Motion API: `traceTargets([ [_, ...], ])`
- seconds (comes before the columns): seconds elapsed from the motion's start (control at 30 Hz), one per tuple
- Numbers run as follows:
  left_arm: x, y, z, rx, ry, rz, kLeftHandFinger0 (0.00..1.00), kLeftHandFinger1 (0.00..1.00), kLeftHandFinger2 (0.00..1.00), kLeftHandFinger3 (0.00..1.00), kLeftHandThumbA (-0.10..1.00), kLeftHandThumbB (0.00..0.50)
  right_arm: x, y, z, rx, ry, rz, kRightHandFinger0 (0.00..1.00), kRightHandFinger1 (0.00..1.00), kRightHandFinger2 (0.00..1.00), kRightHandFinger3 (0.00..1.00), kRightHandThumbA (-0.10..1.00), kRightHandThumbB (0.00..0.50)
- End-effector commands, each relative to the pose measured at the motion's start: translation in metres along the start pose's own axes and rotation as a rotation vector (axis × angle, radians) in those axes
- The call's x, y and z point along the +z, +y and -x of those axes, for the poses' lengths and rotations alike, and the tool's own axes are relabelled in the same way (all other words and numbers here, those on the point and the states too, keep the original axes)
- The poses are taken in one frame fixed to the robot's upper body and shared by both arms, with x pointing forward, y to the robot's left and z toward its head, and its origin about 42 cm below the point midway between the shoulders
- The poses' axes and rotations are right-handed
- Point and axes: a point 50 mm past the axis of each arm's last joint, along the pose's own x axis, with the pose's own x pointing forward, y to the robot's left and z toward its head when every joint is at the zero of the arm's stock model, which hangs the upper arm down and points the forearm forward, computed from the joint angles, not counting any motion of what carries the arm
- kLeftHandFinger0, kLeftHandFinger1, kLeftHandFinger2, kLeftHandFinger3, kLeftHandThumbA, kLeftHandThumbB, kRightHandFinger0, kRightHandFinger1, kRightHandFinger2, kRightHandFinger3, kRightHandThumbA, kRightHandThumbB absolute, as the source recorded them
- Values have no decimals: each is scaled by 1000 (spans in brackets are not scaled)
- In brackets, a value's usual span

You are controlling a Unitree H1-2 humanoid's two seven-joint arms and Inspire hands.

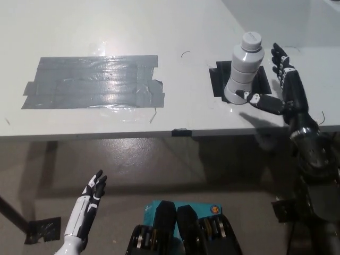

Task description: A white bottle is kept in the middle of the desk infront of the robot and the robot picks it up with its right hand and passes it to a person

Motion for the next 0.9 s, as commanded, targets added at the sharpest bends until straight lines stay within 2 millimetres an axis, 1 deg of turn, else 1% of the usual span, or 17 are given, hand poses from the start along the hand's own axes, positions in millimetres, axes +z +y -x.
traceTargets([
  [0.0,9,4,-2,10,-66,-11,1000,1000,1000,1000,961,95,14,5,-29,-20,-8,-51,1000,1000,1000,1000,1000,416],
  [0.03,9,4,-1,9,-66,-13,1000,1000,1000,1000,961,103,12,8,-33,-13,9,-47,1000,1000,1000,1000,1000,412],
  [0.07,9,4,-1,8,-63,-19,1000,1000,1000,1000,973,106,10,11,-37,-11,23,-55,1000,1000,1000,1000,1000,421],
  [0.13,9,4,-2,8,-59,-22,1000,1000,1000,1000,980,109,9,13,-40,-4,32,-62,1000,1000,1000,1000,1000,414],
  [0.17,10,4,-3,7,-59,-14,1000,1000,1000,1000,971,113,9,16,-44,0,38,-67,1000,1000,1000,1000,1000,402],
  [0.23,11,4,-3,4,-61,-20,1000,1000,1000,1000,970,121,9,19,-50,3,48,-78,1000,1000,1000,1000,1000,402],
  [0.27,10,4,-4,2,-64,-15,1000,1000,1000,1000,963,116,10,21,-55,12,66,-72,1000,1000,1000,1000,1000,433],
  [0.3,10,4,-4,2,-65,-11,1000,1000,1000,1000,957,127,10,23,-59,17,80,-78,1000,1000,1000,1000,1000,460],
  [0.37,11,4,-4,0,-64,-20,1000,1000,1000,1000,962,140,11,25,-63,22,95,-94,1000,1000,1000,1000,1000,467],
  [0.4,11,4,-5,-2,-66,-24,1000,1000,1000,1000,964,127,12,28,-66,26,100,-107,1000,1000,1000,1000,1000,476],
  [0.5,12,4,-5,-3,-70,-31,1000,1000,1000,1000,972,120,13,32,-71,37,117,-117,1000,1000,1000,1000,1000,493],
  [0.57,12,4,-6,-4,-69,-33,1000,1000,1000,1000,976,123,14,34,-75,45,125,-120,1000,1000,1000,1000,1000,495],
  [0.7,13,3,-4,-10,-67,-31,1000,1000,1000,1000,978,147,14,40,-81,62,158,-121,1000,1000,1000,1000,1000,500],
  [0.73,13,3,-4,-12,-70,-31,1000,1000,1000,1000,976,149,14,41,-82,66,163,-117,1000,1000,1000,1000,1000,494],
  [0.8,14,2,-4,-15,-74,-31,1000,1000,1000,1000,964,152,13,41,-84,64,170,-124,1000,1000,1000,1000,1000,463],
  [0.83,14,2,-5,-14,-76,-33,1000,1000,1000,1000,964,149,12,42,-85,21,153,-168,1000,1000,1000,1000,880,440],
  [0.87,14,2,-5,-14,-78,-32,1000,1000,1000,1000,955,146,12,41,-85,-18,149,-196,923,868,965,1000,604,368],
])
